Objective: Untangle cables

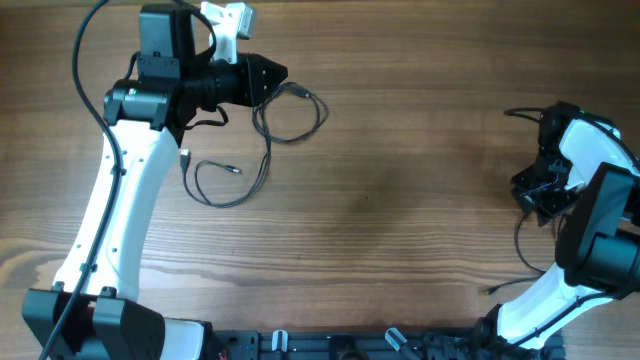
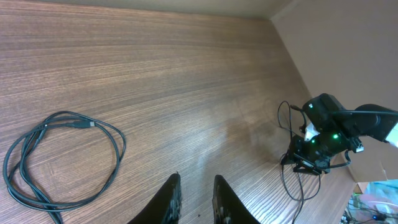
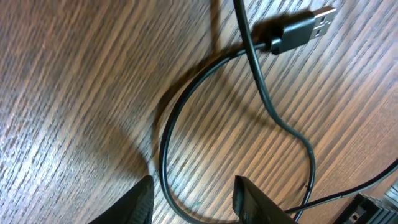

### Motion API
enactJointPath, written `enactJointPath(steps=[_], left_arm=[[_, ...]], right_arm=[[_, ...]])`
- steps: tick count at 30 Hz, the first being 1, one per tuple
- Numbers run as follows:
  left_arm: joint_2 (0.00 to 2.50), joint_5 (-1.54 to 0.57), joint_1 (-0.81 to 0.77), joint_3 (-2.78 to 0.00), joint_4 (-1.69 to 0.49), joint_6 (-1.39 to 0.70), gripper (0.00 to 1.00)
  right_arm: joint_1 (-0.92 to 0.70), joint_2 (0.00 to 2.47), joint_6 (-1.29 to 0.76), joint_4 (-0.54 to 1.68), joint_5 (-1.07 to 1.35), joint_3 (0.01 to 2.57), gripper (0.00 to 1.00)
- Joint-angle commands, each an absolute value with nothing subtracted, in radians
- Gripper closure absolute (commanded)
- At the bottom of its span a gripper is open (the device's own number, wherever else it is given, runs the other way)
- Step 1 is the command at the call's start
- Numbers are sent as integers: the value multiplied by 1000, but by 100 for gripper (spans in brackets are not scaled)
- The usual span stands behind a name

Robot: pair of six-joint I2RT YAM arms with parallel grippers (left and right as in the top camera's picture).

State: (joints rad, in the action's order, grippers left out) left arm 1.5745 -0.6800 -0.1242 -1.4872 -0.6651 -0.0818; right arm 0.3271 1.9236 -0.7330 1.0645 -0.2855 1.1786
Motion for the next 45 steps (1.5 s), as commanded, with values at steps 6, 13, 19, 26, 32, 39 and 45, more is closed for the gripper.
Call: enactJointPath(steps=[6,13,19,26,32,39,45], left_arm=[[1571,-699,-122,-1498,-662,-83,81],[1571,-699,-122,-1498,-662,-83,82],[1571,-699,-122,-1498,-662,-83,82],[1571,-699,-122,-1498,-662,-83,82],[1571,-699,-122,-1498,-661,-83,82],[1571,-699,-122,-1498,-661,-64,81],[1571,-699,-122,-1498,-661,-60,81]], right_arm=[[328,1894,-757,1060,-321,1169,53],[329,1894,-758,1050,-321,1158,73],[329,1894,-762,961,-313,1040,96],[329,1894,-757,910,-287,994,96],[329,1894,-721,880,-253,995,48],[328,1848,-705,885,-253,995,46],[328,1707,-706,905,-253,995,46]])
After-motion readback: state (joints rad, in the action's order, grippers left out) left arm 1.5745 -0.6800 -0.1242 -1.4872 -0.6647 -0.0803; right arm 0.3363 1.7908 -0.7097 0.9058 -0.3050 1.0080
